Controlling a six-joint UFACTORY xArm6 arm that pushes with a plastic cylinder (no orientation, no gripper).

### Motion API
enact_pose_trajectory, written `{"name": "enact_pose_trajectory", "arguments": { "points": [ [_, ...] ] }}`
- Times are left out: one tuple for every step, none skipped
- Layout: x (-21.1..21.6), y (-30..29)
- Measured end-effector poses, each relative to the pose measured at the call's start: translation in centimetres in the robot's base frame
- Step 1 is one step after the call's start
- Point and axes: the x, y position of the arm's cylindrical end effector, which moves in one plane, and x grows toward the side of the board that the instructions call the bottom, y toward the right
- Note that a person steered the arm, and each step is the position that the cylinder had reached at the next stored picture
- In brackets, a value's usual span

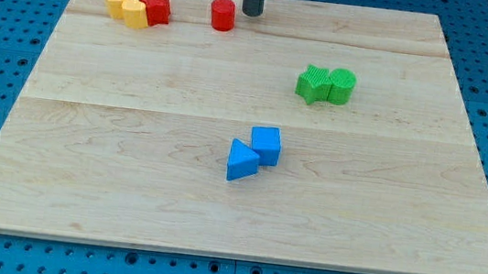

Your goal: Push the red circle towards group of blocks

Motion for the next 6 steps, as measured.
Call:
{"name": "enact_pose_trajectory", "arguments": {
  "points": [
    [2.4, -0.9],
    [2.6, -4.9],
    [0.6, -2.5],
    [-1.4, -1.8],
    [-0.9, -4.2],
    [0.4, -6.2]
  ]
}}
